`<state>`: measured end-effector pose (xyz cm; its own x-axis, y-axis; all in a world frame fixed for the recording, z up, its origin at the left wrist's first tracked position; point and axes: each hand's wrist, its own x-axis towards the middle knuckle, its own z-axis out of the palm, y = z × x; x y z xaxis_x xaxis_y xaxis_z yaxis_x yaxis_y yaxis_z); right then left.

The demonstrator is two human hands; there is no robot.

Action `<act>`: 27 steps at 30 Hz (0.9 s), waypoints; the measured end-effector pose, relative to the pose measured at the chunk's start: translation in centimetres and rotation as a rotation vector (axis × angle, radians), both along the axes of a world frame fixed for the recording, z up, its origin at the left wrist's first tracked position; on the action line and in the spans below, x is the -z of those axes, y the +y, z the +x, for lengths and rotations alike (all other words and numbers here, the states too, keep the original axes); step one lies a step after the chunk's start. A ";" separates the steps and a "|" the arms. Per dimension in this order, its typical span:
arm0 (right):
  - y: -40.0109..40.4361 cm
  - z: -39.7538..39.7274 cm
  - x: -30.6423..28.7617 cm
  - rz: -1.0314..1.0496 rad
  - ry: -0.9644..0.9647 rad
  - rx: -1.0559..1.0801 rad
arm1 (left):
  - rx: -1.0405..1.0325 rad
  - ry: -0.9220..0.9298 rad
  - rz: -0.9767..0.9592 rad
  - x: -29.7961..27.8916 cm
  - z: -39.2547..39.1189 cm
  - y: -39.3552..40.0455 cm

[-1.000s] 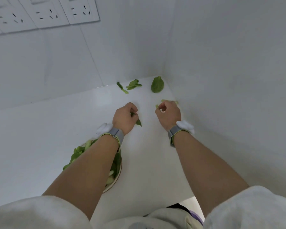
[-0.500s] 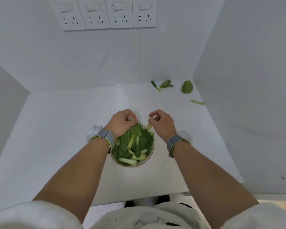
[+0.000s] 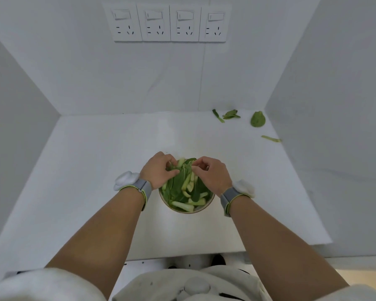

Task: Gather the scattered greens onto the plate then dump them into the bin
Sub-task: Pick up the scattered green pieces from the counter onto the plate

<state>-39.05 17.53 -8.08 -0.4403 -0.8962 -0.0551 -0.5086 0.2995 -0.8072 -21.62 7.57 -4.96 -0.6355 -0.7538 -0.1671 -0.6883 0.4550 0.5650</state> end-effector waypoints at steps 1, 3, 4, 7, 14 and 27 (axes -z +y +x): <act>0.1 0.0 0.2 0.001 0.027 0.008 | -0.016 0.006 -0.003 0.1 -0.1 0.1; 0.4 -0.2 0.5 0.007 0.049 0.036 | -0.041 0.013 -0.024 0.3 0.0 0.2; 0.5 -0.4 0.6 0.015 0.048 0.050 | -0.053 0.011 -0.044 0.4 0.0 0.2; 1.0 -1.0 0.9 0.040 0.035 0.082 | -0.096 0.006 -0.080 0.7 -0.1 0.0; 2.0 -2.3 2.1 0.080 0.022 0.157 | -0.148 -0.045 -0.147 1.4 -1.2 -0.4; 4.7 -10.2 3.4 0.187 0.075 0.431 | -0.069 0.139 -0.117 0.7 -9.3 -0.3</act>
<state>-49.24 22.22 -11.46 -0.7786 -0.6088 -0.1521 -0.3612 0.6330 -0.6848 -30.90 7.31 -5.64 -0.5922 -0.8057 0.0102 -0.6393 0.4775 0.6027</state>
